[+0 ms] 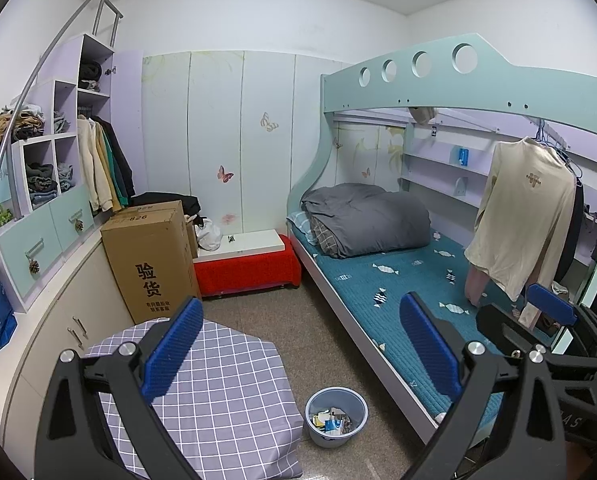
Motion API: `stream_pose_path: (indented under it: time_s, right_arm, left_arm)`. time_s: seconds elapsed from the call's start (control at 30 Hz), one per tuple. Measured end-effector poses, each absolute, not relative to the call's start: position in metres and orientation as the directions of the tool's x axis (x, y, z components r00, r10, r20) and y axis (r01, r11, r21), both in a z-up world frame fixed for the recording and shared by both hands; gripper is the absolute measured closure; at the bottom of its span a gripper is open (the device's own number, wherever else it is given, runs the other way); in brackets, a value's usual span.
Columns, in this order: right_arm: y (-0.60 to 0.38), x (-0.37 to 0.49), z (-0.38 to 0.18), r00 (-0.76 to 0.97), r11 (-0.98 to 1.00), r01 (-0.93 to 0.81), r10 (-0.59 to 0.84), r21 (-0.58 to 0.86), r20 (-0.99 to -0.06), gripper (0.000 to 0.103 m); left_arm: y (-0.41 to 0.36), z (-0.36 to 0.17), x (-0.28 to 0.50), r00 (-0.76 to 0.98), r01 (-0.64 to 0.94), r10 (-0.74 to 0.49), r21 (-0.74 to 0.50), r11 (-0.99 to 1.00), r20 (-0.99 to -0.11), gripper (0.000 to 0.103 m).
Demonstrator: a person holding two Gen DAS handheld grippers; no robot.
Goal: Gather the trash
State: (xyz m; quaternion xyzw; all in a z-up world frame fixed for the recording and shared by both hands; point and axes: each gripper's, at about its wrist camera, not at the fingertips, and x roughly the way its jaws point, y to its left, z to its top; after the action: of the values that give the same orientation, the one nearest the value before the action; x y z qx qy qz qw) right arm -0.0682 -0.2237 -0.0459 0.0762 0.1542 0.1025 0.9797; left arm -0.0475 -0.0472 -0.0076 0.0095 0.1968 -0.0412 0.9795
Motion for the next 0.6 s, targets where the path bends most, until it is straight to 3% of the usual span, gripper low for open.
stream_pose_path:
  time_s: [0.6]
  right_arm:
    - [-0.2222,-0.0666,-0.0497,0.93,0.967,-0.177,0.225,0.183,-0.291,0.009]
  left_arm:
    - [-0.0432,-0.0125,-0.0439,0.918,0.087,-0.077,0.009,0.996,-0.388,0.006]
